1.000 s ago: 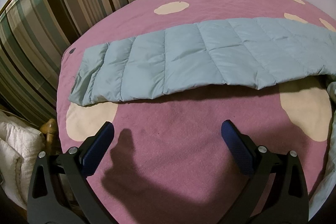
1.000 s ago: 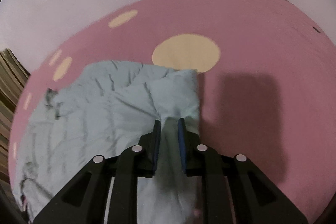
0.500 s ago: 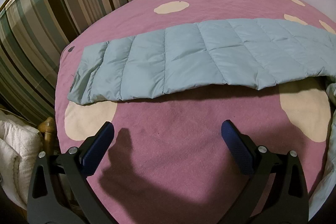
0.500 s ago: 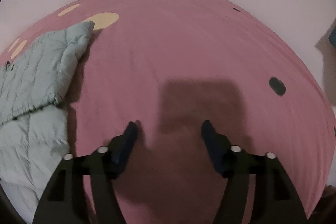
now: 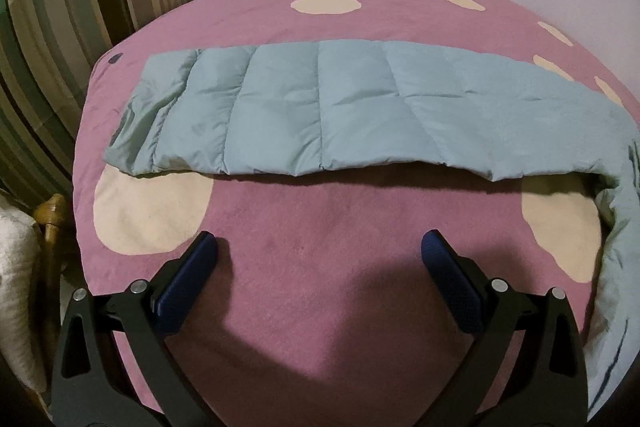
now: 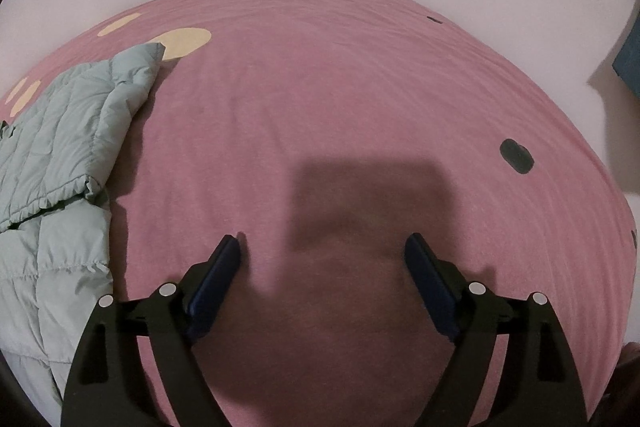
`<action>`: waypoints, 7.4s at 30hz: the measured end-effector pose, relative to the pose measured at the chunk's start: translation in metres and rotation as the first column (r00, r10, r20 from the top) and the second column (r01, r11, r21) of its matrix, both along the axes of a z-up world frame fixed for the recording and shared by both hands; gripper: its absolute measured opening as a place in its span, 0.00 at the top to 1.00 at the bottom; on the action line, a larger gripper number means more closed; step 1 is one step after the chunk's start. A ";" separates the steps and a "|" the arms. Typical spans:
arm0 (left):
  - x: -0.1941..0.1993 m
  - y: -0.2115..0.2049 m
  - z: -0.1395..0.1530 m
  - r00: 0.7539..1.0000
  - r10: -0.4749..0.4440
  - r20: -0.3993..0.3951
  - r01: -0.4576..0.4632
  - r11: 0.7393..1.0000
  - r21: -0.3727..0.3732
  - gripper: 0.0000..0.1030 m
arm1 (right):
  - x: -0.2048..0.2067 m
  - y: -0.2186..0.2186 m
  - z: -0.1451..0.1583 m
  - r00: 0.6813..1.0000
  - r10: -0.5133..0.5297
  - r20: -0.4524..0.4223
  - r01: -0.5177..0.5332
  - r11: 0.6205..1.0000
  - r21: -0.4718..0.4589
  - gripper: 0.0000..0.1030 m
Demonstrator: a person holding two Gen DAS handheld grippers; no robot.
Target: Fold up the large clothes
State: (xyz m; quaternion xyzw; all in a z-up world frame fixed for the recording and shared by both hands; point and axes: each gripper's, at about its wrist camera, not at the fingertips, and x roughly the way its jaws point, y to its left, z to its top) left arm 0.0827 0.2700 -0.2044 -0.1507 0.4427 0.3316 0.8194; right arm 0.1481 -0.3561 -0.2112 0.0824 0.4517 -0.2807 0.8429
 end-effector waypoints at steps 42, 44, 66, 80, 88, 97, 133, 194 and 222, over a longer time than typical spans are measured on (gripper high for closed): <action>-0.054 0.192 0.017 0.954 0.062 0.295 0.053 0.929 -0.367 0.42 | -0.001 -0.003 0.000 1.000 0.004 0.002 -0.004 1.000 0.000 0.16; -0.053 0.195 0.016 0.955 0.068 0.290 0.046 0.929 -0.368 0.50 | -0.001 -0.003 0.000 1.000 0.005 0.002 -0.005 1.000 0.000 0.16; 0.032 0.057 0.112 0.886 -0.224 0.405 0.342 0.906 -0.248 0.93 | -0.002 -0.006 0.000 1.000 0.006 0.007 -0.006 1.000 0.008 0.16; 0.163 -0.201 0.120 0.691 -0.598 0.406 0.715 0.647 -0.266 0.93 | -0.004 -0.009 0.000 1.000 0.000 0.020 -0.001 0.999 0.034 0.16; 0.197 -0.309 0.088 0.620 -0.699 0.357 0.784 0.536 -0.314 0.93 | -0.003 -0.009 -0.001 1.000 -0.001 0.023 0.000 0.999 0.040 0.16; 0.215 -0.372 0.036 0.586 -0.771 0.250 0.800 0.501 -0.331 0.92 | -0.004 -0.010 -0.001 1.000 -0.002 0.022 0.001 0.999 0.041 0.16; 0.099 -0.123 0.053 0.807 -0.560 0.189 0.579 0.813 -0.064 0.34 | 0.084 0.148 0.053 0.924 0.335 0.184 -0.380 0.859 0.343 0.24; 0.212 -0.220 0.038 0.730 -0.679 0.073 0.683 0.728 -0.053 0.35 | 0.126 0.182 0.020 0.887 0.449 0.111 -0.462 0.850 0.251 0.68; 0.236 -0.237 0.021 0.703 -0.710 0.049 0.710 0.697 -0.097 0.29 | 0.126 0.180 0.007 0.888 0.454 0.071 -0.459 0.865 0.201 0.52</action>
